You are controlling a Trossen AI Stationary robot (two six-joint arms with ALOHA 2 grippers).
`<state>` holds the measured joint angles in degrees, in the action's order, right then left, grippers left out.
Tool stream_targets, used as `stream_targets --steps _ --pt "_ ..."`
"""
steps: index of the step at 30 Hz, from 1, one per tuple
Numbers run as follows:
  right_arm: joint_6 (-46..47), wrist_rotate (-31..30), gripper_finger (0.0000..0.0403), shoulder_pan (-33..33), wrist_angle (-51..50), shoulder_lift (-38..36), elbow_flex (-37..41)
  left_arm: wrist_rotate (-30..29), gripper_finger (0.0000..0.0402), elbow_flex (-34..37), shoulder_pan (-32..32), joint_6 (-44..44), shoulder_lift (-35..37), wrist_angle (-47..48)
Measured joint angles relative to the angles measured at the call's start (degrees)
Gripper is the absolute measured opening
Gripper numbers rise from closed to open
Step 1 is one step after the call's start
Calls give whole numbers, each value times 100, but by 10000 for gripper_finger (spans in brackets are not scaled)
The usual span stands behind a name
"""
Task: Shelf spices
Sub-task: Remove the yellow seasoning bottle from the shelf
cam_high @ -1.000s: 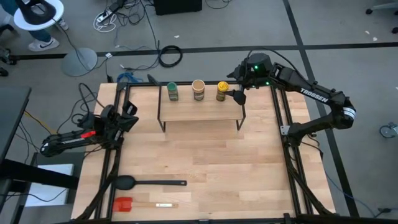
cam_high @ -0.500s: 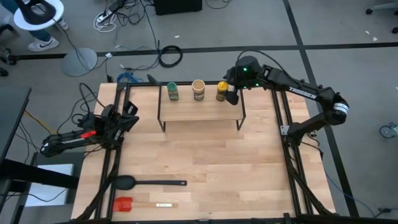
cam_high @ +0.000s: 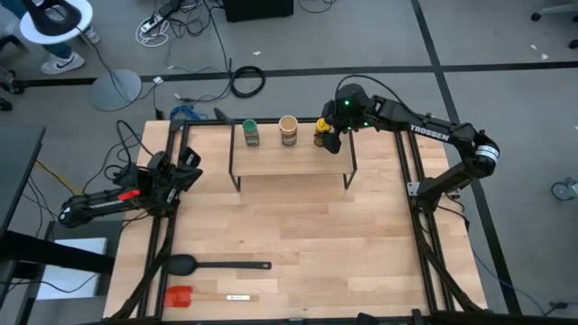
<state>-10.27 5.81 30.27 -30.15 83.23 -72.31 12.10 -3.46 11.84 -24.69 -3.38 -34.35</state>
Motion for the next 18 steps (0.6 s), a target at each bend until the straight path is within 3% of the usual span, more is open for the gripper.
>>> stream_targets --steps 4,18 --pt "12 0 213 -44 -19 -62 0 -2 5 0 0 4 0 -2" --pt "31 -128 214 -540 -9 -350 0 -7 5 0 0 15 -2 -6"
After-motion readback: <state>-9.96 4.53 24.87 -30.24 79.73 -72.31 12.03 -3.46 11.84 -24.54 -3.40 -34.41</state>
